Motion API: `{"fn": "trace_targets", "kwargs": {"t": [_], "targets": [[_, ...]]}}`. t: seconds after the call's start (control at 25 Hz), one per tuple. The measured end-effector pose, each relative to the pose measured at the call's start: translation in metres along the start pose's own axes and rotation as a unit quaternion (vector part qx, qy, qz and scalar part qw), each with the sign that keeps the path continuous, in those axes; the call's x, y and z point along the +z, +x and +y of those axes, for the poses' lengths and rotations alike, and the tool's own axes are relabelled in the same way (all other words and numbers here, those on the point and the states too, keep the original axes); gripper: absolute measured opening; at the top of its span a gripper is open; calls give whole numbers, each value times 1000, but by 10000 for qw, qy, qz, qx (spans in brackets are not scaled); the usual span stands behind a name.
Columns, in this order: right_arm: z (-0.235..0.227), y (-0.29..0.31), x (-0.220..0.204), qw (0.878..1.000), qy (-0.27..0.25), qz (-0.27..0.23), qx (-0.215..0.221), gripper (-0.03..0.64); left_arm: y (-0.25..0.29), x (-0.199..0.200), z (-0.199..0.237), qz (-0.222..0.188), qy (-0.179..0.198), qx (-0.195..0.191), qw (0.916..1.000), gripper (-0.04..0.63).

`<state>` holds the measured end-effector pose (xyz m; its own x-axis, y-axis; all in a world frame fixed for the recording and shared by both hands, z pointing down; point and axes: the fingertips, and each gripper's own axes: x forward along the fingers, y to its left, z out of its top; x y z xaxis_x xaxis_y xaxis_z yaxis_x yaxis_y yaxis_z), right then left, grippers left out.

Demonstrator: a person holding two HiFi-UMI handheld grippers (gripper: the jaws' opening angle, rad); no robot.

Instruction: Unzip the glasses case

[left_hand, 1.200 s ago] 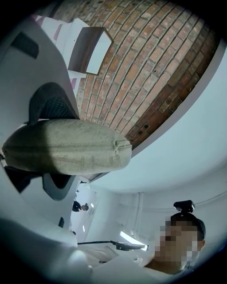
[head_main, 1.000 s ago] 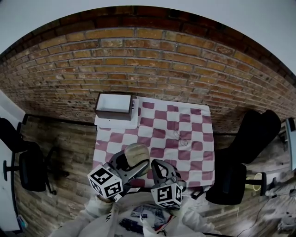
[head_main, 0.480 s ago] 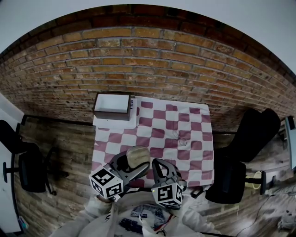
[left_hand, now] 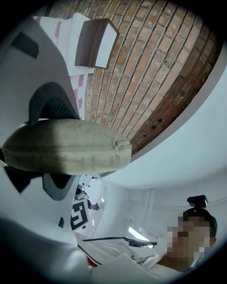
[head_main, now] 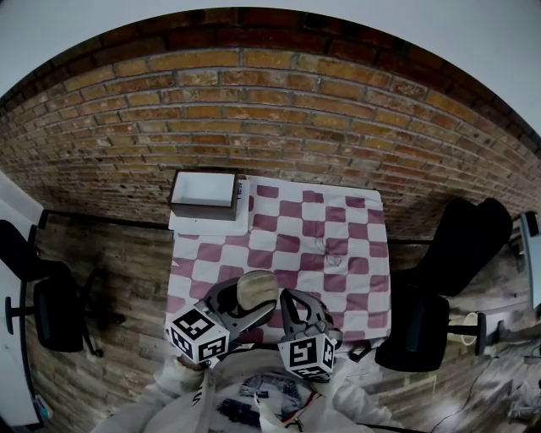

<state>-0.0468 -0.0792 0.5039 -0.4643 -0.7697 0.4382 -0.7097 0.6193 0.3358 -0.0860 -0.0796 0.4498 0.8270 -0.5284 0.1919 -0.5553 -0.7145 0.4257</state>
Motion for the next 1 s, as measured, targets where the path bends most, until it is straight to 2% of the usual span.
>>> {"fn": "trace_targets", "kwargs": {"t": [0.32, 1.0], "targets": [[-4, -1, -2, 10000, -61, 21, -76, 15, 4, -10, 0, 199, -55, -87, 9997, 290], [-11, -6, -1, 9998, 43, -50, -211, 17, 8, -23, -5, 430, 66, -113, 9990, 290]]}}
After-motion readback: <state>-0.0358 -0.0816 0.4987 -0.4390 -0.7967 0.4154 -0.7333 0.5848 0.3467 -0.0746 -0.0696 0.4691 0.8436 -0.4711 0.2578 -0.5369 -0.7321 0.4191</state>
